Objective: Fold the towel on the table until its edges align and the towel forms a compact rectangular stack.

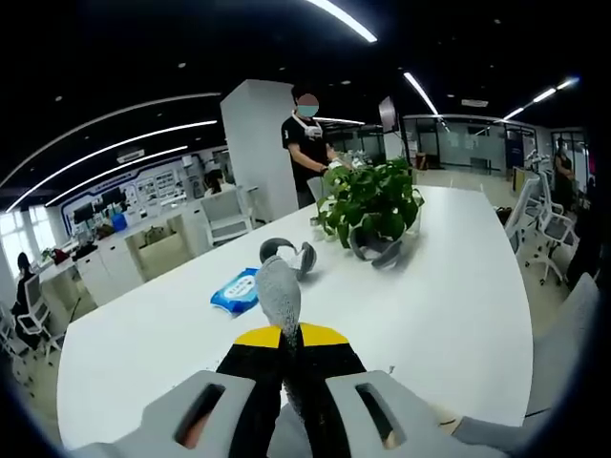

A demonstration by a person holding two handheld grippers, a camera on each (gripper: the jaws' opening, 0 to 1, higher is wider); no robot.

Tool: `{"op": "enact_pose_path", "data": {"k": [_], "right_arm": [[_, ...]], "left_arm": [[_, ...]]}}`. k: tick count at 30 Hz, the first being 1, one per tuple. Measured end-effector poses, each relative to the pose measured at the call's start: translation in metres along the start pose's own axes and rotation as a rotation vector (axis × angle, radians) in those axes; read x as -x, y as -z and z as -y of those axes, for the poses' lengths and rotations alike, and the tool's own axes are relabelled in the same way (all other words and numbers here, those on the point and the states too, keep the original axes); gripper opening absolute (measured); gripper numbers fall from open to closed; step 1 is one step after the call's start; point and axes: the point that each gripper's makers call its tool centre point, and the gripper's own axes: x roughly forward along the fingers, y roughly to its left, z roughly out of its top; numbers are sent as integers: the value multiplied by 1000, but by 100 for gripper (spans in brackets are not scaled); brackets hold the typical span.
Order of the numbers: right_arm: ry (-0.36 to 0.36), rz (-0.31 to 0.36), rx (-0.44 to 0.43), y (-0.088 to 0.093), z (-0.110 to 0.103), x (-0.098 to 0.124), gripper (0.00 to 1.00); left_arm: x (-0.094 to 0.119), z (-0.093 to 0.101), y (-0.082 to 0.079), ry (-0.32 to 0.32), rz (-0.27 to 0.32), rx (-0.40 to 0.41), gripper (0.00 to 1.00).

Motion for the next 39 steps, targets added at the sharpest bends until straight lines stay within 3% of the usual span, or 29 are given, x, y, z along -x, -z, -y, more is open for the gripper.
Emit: {"op": "enact_pose_path", "data": {"k": [14, 31, 39], "right_arm": [[-18, -26, 39, 0, -23, -15, 1], [-93, -57, 84, 0, -63, -49, 1], [-120, -76, 148, -2, -85, -62, 1]], "left_arm": [[10, -17, 4, 8, 20, 2, 4], [27, -55, 32, -29, 24, 60, 4], [34, -73, 47, -44, 18, 67, 4]]}}
